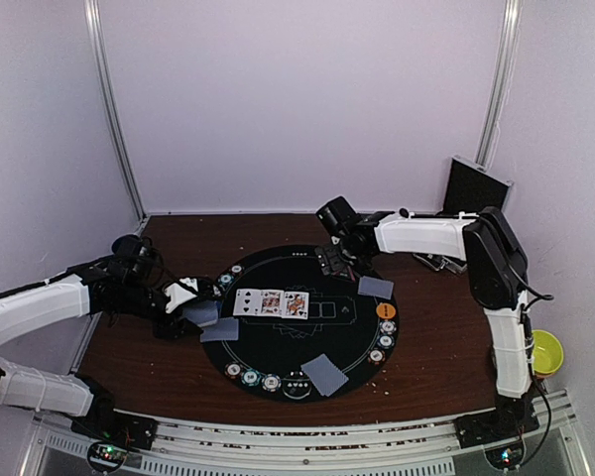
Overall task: Distribute texas hold em gaming equipment
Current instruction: Pick up the all-in button from the poker table mat.
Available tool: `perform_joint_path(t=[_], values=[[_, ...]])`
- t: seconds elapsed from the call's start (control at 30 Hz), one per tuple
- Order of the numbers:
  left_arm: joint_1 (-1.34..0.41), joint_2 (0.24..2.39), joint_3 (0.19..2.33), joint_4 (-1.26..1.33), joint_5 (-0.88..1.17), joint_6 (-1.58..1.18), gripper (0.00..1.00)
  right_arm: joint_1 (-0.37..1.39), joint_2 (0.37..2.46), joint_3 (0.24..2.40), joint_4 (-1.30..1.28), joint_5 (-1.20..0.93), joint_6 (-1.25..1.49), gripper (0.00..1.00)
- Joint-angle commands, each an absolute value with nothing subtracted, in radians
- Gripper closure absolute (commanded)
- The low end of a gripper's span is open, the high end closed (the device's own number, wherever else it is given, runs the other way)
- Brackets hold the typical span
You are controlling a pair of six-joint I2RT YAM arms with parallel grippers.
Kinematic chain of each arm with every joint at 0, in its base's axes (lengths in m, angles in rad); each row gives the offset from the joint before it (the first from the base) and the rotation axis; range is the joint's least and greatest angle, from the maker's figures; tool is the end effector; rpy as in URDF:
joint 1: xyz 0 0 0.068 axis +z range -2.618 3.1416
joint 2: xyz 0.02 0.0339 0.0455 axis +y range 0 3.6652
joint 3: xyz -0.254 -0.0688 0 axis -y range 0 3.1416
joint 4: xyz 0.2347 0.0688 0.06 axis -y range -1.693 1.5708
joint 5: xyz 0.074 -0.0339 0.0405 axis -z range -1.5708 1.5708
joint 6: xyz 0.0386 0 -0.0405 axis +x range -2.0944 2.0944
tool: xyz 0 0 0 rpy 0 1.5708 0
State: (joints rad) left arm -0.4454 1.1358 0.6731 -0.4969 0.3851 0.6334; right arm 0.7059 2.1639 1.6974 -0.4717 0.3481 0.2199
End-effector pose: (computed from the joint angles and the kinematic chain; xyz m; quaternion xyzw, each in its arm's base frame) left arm 0.1858 -0.1047 0.2029 0.5302 0.7736 -0.1540 0.3111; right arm 0.3615 0.2908 0.1832 -0.1729 0.9215 -0.0105 0.3476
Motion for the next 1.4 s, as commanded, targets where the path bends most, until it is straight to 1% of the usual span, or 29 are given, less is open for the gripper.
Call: perform_joint_path(t=[0.0, 0.33, 0.77, 1.07, 1.17, 1.37], values=[[-0.448, 1.12, 0.668, -0.462, 0.399, 0.635, 0.47, 0.712, 2.205, 1.679, -0.474, 0.286, 0.236, 0.0], [-0.448, 1.123, 0.666, -0.462, 0.402, 0.634, 0.47, 0.705, 2.238, 1.681, -0.48, 0.295, 0.228, 0.01], [-0.447, 1.131, 0.666, -0.461, 0.4, 0.638, 0.47, 0.662, 2.281, 1.7, -0.454, 0.218, 0.26, 0.14], [-0.448, 1.132, 0.666, -0.459, 0.399, 0.638, 0.47, 0.654, 2.299, 1.71, -0.433, 0.185, 0.292, 0.16], [-0.448, 1.134, 0.666, -0.457, 0.397, 0.638, 0.47, 0.653, 2.301, 1.708, -0.436, 0.19, 0.305, 0.17], [-0.447, 1.132, 0.666, -0.457, 0.396, 0.638, 0.47, 0.652, 2.304, 1.694, -0.431, 0.196, 0.332, 0.26]])
